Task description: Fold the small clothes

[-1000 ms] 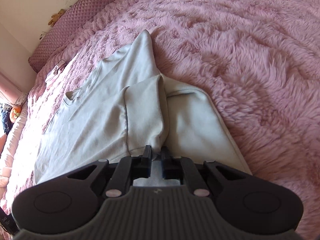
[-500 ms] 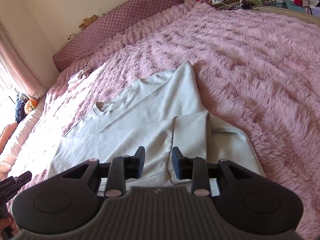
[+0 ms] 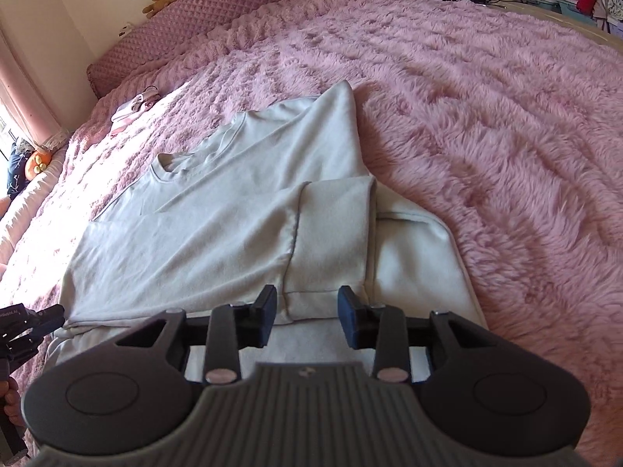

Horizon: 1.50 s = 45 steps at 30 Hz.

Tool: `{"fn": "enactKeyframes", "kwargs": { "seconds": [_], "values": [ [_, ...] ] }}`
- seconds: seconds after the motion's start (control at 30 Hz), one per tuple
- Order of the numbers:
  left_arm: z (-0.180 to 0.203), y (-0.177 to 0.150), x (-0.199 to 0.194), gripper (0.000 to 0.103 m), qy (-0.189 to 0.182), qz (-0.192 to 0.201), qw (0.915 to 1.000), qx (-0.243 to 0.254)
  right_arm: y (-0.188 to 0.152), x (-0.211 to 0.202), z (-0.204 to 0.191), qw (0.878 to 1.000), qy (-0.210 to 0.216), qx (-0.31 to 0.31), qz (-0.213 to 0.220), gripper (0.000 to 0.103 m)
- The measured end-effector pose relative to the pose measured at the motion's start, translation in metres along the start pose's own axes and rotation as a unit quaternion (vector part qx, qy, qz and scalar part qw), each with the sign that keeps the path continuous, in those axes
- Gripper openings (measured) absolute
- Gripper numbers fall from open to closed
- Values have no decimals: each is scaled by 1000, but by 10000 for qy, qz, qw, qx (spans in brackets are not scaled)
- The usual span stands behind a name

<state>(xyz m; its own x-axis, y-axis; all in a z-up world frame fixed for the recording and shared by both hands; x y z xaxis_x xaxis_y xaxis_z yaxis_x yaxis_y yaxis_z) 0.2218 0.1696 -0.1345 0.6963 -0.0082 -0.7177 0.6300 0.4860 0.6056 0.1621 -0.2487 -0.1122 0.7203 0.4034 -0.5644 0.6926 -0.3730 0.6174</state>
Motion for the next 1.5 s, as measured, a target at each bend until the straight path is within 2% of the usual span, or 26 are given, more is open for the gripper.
{"fn": "enactKeyframes", "kwargs": {
  "seconds": [0.1, 0.2, 0.3, 0.37, 0.43, 0.5, 0.57, 0.63, 0.73, 0.9, 0.97, 1.13, 1.3, 1.37, 1.5],
  "values": [
    [0, -3, -39, 57, -208, -3, 9996, 168, -1, -33, -7, 9994, 283, -161, 82, 45],
    [-10, -14, -80, 62, -587, -24, 9980, 246, -7, -72, -13, 9970, 658, -394, 42, 56],
    [-28, -31, -114, 66, -1008, -136, 9942, 346, -17, -109, -13, 9905, 1290, -436, -203, 71],
    [-43, -44, -129, 67, -1133, -282, 9920, 482, -27, -130, -10, 9851, 1596, -543, -340, 76],
    [-61, -59, -139, 67, -1204, -466, 9897, 616, -36, -146, -5, 9794, 1825, -692, -524, 76],
    [-83, -74, -143, 67, -1089, -649, 9897, 659, -48, -161, 8, 9727, 2027, -780, -819, 75],
    [-104, -85, -142, 67, -965, -816, 9910, 441, -55, -167, 21, 9699, 2086, -631, -1087, 71],
    [-124, -93, -137, 67, -924, -911, 9915, 90, -62, -173, 41, 9660, 2199, -346, -1313, 60],
    [-144, -100, -128, 67, -1017, -1027, 9889, -340, -73, -174, 64, 9613, 2203, 87, -1652, 52],
    [-156, -107, -109, 67, -1047, -1294, 9846, -532, -90, -172, 87, 9586, 1919, 391, -2066, 51],
    [-158, -109, -101, 67, -1176, -1444, 9805, -634, -96, -171, 92, 9568, 1855, 476, -2186, 51],
    [-164, -122, -81, 67, -1718, -2112, 9557, -1117, -109, -161, 98, 9462, 2013, 804, -2401, 51],
    [-164, -129, -70, 67, -2033, -2448, 9393, -1284, -114, -151, 96, 9387, 2221, 1042, -2424, 52],
    [-160, -129, -67, 67, -2045, -2521, 9389, -1147, -112, -148, 96, 9362, 2256, 1171, -2429, 52],
    [-152, -130, -69, 66, -2079, -2381, 9434, -1001, -107, -147, 97, 9332, 2297, 1376, -2396, 52]
  ]
}}
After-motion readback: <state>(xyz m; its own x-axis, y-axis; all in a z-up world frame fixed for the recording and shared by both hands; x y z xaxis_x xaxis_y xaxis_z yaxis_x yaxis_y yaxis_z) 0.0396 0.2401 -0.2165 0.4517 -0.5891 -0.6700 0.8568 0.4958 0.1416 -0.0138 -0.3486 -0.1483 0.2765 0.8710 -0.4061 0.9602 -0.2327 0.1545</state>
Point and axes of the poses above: each gripper's, at about its wrist camera, not at the fingertips, and x roughly the way its jaws point, z to its right, y to its top, the point moved 2 cm from there along x, roughly the way its jaws point, and after that the axes turned 15 degrees about y, right-handed, at the moved point
